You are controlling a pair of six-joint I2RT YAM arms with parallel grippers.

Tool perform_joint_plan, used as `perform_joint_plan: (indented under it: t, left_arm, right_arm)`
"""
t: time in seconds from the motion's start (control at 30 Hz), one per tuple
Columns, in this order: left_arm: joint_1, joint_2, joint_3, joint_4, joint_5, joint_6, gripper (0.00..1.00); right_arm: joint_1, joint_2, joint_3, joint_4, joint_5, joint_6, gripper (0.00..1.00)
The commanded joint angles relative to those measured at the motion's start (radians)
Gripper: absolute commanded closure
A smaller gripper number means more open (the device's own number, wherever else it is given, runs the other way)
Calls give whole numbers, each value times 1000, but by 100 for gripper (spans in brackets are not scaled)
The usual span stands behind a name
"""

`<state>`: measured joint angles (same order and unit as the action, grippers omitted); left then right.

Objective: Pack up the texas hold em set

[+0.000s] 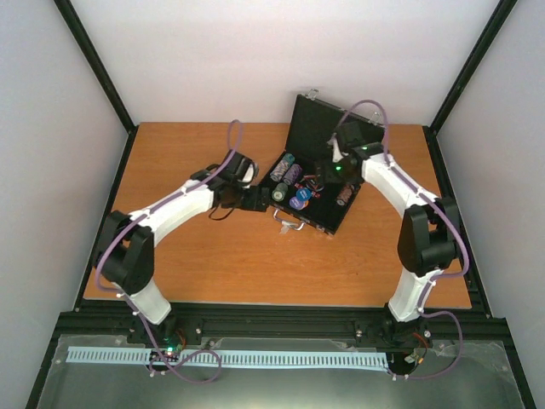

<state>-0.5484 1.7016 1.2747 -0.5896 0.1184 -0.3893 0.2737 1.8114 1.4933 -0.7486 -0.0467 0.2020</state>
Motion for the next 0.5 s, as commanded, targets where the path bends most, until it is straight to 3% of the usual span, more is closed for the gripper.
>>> perform_joint_plan:
  t: [0.0, 0.17, 0.47]
  left_arm:
    - [66, -106, -100, -122, -135, 9, 0]
    - [118, -179, -225, -124, -164, -24, 0]
    - [120, -184, -255, -104, -142, -51, 0]
  right_arm:
    - [130, 10, 30, -60, -77, -51, 4]
    - [209, 98, 87, -70, -116, -56, 5]
    - [288, 248, 249, -134, -93, -68, 5]
